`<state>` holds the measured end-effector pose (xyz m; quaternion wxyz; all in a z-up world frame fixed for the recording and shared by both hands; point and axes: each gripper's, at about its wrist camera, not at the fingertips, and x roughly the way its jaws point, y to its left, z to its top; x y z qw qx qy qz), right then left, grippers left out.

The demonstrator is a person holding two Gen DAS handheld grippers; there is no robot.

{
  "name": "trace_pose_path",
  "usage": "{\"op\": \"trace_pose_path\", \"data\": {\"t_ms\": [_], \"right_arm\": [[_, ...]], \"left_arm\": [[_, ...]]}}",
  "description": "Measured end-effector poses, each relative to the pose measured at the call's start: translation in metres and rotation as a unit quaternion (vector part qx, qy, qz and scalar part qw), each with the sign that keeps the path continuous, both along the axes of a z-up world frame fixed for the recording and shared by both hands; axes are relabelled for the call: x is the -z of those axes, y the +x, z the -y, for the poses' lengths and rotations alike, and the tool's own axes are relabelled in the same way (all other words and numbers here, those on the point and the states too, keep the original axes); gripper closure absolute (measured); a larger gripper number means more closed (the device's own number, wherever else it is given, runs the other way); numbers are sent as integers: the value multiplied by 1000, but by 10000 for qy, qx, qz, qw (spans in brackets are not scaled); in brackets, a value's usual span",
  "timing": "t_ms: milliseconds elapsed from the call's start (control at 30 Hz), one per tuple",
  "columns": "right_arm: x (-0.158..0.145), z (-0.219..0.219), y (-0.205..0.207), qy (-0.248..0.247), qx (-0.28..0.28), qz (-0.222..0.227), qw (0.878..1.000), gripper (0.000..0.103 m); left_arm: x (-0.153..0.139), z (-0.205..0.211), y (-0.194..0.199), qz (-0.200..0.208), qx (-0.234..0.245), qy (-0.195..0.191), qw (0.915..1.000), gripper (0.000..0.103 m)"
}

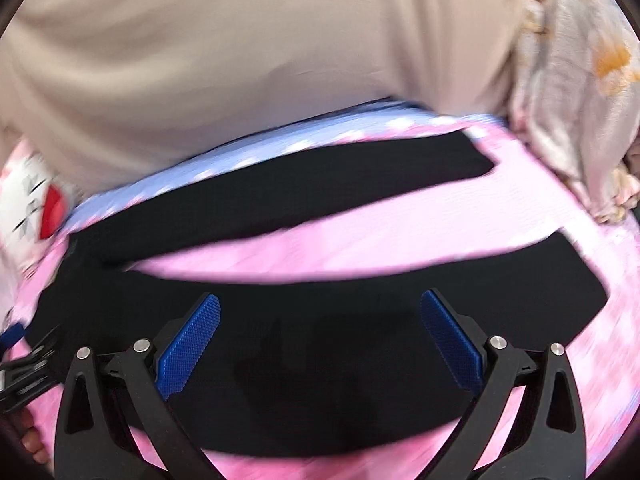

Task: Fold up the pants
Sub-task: 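Grasp a trouser leg cuff with the left tool while the right tool grasps the other cuff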

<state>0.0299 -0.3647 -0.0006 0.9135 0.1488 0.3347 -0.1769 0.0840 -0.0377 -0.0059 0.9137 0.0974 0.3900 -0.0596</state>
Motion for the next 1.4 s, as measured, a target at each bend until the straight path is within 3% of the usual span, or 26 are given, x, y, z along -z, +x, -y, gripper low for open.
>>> {"op": "trace_pose_path", "data": {"t_ms": [200, 333, 433, 500, 633, 700, 800, 900, 1000, 1033, 1167, 1333, 1367, 1400], "right_arm": [[-2, 130, 52, -79, 436, -62, 9990, 5], [13, 188, 104, -26, 85, -324, 9994, 5], [35, 225, 138, 48, -19, -616, 9981, 5], [49, 245, 156, 220, 22, -789, 9966, 5], [71, 272, 181, 621, 71, -1037, 9926, 5], [79, 278, 191, 737, 93, -1135, 9908, 5], [81, 270, 204, 314, -60, -1269, 9914, 5], [77, 262, 209, 226, -273, -1184, 9923, 26], [72, 263, 208, 328, -234, -1054, 9936, 68], [72, 264, 207, 546, -352, -961, 9933, 87], [70, 256, 206, 288, -310, -993, 9942, 88], [70, 254, 201, 368, -175, -967, 9945, 88], [70, 257, 200, 392, -145, -963, 9945, 88], [68, 251, 203, 430, -119, -972, 9943, 88]], "left_arm": [[-4, 15, 37, 110, 224, -356, 9991, 6], [-9, 19, 56, 281, 235, -948, 9948, 6], [-9, 20, 71, 241, 165, -1186, 9925, 6], [-6, 24, 84, 71, 171, -999, 9948, 6], [2, 30, 106, -63, 121, -133, 9998, 6], [5, 21, 116, -80, 23, -130, 9999, 6], [5, -3, 137, -242, -113, -273, 9993, 6], [1, -45, 167, -305, -464, -424, 9976, 6], [-6, -93, 207, -118, -936, -277, 9952, 6], [-7, -111, 226, -47, -1172, -117, 9930, 6], [-2, -167, 289, -8, -1843, 299, 9824, 6], [26, -212, 357, -454, -2166, 312, 9747, 9], [31, -215, 364, -523, -2167, 285, 9744, 12], [41, -215, 372, -710, -2080, 235, 9753, 40]]}}
